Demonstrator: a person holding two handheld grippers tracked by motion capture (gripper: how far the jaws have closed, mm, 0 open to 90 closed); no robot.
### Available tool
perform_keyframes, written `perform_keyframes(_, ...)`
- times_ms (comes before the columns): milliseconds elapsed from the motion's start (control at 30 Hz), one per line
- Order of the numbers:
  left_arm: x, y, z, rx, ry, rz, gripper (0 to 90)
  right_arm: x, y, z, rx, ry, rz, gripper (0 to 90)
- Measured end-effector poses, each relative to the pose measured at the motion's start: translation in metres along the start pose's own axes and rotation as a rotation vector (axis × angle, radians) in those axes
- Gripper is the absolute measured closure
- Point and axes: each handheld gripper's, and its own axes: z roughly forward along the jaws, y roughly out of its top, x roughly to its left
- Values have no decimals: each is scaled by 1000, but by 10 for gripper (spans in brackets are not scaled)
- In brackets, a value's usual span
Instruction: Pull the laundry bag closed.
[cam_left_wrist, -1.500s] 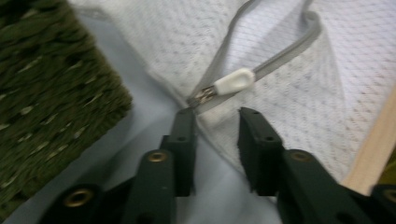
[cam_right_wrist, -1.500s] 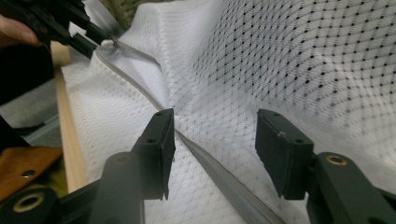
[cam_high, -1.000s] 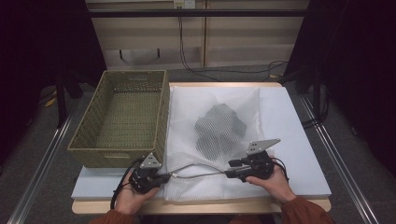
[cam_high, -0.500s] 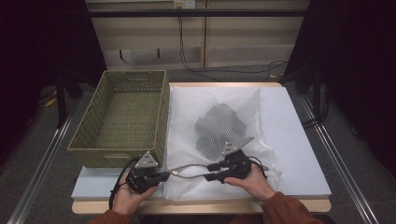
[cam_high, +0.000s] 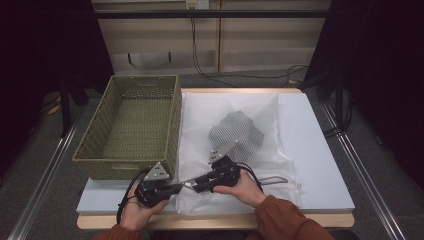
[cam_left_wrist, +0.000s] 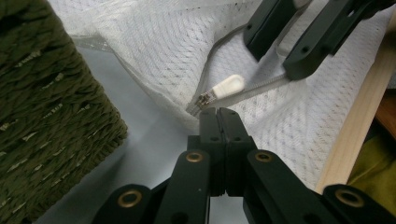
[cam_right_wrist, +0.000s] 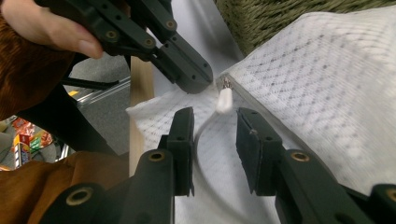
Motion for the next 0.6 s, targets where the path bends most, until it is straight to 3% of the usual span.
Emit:
perform_keyframes(200, -1, 0, -2, -10, -2, 10, 897, -2, 3, 17, 32, 13, 4, 688)
perform_keyframes(367, -2, 1, -4, -23, -4, 9, 897, -8, 2, 16, 30, -2, 26, 671)
perform_keyframes(600, -4, 2, -9, -45, 1, 13, 897, -12, -3, 21, 41, 36, 47, 626)
